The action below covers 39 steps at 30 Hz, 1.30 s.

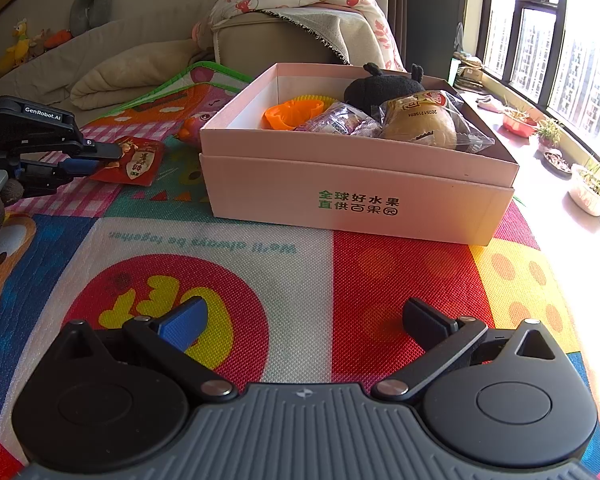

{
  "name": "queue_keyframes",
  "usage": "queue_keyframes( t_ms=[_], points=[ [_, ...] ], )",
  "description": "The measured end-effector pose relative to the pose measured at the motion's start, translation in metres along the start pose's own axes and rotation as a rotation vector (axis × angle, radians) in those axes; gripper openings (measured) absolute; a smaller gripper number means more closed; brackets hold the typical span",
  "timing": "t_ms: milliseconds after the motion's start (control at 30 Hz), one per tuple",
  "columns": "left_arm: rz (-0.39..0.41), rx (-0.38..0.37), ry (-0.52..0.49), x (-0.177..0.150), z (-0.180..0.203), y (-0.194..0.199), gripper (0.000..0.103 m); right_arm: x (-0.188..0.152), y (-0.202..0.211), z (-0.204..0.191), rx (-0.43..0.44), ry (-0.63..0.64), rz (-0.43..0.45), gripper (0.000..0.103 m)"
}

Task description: Organize objects

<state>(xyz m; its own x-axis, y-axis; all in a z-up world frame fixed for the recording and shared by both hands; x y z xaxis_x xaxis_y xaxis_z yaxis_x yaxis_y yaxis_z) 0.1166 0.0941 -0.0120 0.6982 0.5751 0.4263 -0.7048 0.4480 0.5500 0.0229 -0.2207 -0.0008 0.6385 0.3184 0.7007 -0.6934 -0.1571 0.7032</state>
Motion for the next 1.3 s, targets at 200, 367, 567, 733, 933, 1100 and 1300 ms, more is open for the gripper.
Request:
queue_keyframes(
  t_ms=[200,367,567,733,933,1100,1300],
  points=[
    [-0.032,-0.007,-0.235,-0.021,0.019,0.024,0.019,0.027,0.015,-0.013,0.012,0.042,0.035,0.103],
    [-0.052,-0.006,-0.263,-0.034,-0.004,0.063,0.019,0.095,0.027,-0.049,-0.047,0.167,0.158,0.103],
    [0.015,0.022,-0.215,-0.040,-0.032,0.100,0.019,0.178,-0.029,-0.086,-0.067,0.214,0.122,0.086],
    [0.022,0.004,-0.169,-0.040,-0.044,0.107,0.020,0.198,-0.109,-0.106,-0.193,0.306,-0.044,0.070],
    [-0.004,-0.013,-0.149,-0.038,-0.046,0.107,0.021,0.174,-0.115,-0.116,-0.200,0.372,-0.135,0.043],
    [-0.030,-0.037,-0.117,-0.037,-0.047,0.100,0.021,0.131,-0.044,-0.109,-0.097,0.372,-0.098,0.041],
    [-0.082,-0.061,-0.128,-0.045,-0.032,0.083,0.022,0.059,0.026,-0.080,-0.107,0.318,-0.133,0.030]
  ],
)
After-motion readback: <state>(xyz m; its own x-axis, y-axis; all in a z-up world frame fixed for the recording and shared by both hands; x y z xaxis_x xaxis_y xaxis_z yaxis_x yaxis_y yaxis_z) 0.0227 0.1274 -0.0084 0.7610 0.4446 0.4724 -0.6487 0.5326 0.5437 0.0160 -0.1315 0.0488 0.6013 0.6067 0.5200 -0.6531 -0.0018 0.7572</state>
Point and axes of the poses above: each gripper's, at about its wrist camera, not at the fingertips, and y roughly against the way its jaws point, z to its right, x to its top, the point moved 3 cm from there along -y, roughly the way its jaws point, and after that the axes turned 11 degrees about y, right-handed, at the moved point
